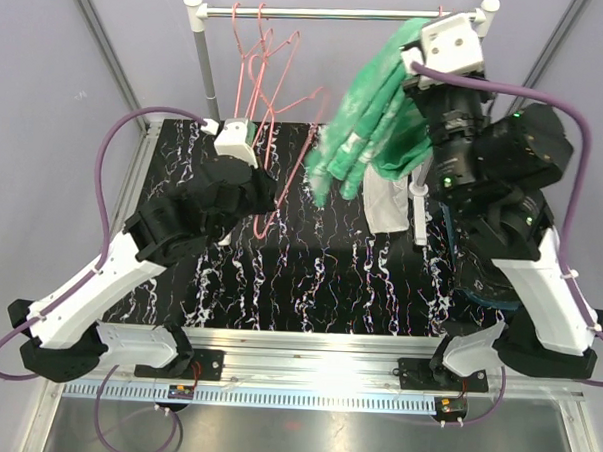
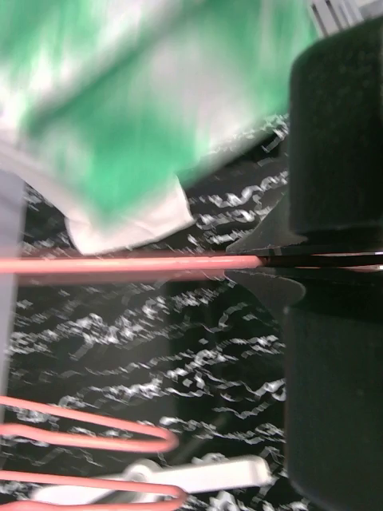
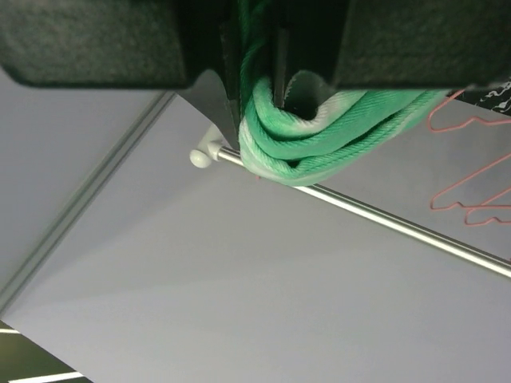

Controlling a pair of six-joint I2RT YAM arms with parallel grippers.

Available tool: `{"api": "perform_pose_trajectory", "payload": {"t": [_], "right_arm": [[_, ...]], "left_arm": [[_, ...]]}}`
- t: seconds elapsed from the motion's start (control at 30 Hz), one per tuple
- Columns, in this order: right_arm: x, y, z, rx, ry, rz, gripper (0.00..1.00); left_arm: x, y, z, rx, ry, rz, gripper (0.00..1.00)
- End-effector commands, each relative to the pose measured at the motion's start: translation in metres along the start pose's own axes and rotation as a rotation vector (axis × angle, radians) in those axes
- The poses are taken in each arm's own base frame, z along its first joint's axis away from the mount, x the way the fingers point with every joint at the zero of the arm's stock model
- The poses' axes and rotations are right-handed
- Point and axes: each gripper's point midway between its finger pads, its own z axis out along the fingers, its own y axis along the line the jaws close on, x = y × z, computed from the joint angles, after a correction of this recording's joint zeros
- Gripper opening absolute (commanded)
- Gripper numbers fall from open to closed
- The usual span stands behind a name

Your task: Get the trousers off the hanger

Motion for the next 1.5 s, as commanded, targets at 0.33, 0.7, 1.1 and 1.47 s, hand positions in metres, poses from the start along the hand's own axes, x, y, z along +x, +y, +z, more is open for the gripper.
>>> {"api": "perform_pose_trajectory", "payload": {"t": [0.33, 0.7, 1.1, 1.47], "right_arm": [[0.011, -0.131, -0.058, 0.330, 0.082, -0.026, 0.00], [0.114, -0.142, -0.093, 0.512, 0.397, -0.316, 0.00], [0.229, -0.179, -0.138, 0.789, 0.747, -0.465, 0.00], [0.243, -0.196, -0.246, 0.894, 0.924, -0.546, 0.00]], "left_arm": [[-0.010, 0.027, -0.021, -0.040, -0.060, 0.039, 0.00], [-0.007, 0.016, -0.022, 0.027, -0.044, 0.050, 0.00], [-0.001, 0.009, -0.022, 0.084, -0.024, 0.083, 0.00], [0.047, -0.011, -0.006, 0.218, 0.081, 0.064, 0.00]]}}
